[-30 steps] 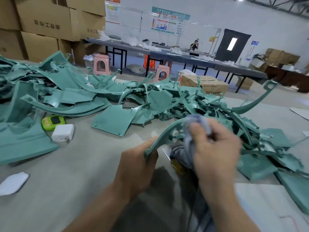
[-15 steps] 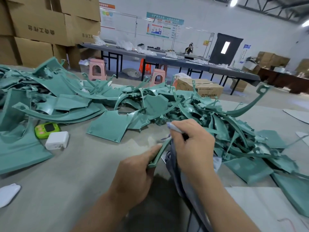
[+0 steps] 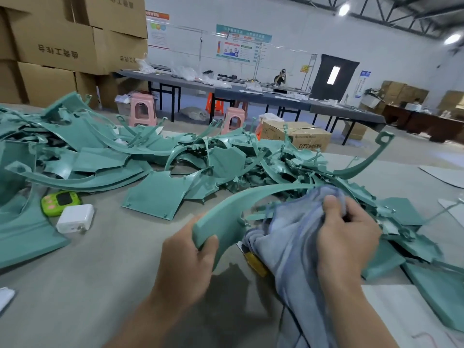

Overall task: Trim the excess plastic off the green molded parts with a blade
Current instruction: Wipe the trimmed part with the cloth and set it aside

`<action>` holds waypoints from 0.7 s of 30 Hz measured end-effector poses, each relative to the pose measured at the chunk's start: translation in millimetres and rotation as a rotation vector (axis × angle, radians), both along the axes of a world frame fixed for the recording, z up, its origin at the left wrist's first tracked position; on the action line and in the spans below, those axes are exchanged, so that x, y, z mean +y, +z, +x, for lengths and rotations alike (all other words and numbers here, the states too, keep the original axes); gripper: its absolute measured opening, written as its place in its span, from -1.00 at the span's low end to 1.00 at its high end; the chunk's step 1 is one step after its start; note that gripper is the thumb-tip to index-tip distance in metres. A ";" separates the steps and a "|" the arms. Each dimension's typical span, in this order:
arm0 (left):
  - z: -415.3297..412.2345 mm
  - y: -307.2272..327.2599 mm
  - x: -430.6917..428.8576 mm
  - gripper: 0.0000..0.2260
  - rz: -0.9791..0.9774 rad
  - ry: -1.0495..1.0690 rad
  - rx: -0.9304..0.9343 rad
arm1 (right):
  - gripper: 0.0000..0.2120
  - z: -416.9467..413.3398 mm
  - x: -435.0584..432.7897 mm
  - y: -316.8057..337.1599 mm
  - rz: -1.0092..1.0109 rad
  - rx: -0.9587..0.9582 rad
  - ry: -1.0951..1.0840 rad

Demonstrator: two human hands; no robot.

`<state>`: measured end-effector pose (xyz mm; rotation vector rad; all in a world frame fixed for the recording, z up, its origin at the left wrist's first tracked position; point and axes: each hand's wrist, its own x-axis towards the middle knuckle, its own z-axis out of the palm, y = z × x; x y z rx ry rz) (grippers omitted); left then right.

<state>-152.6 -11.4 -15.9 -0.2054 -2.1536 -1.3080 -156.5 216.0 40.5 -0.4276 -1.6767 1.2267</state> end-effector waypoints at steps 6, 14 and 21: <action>10.0 -0.9 8.2 -0.56 0.184 -0.187 -0.071 | -0.66 -2.8 -70.8 -17.7 0.150 -0.196 0.283; 9.0 0.1 9.2 -0.53 0.323 -0.082 -0.008 | -0.64 14.2 -105.9 -30.8 0.647 -0.261 0.478; -0.7 -2.8 4.4 -0.47 0.583 -0.145 -0.172 | -0.78 43.4 -116.0 -35.6 0.728 -0.124 0.721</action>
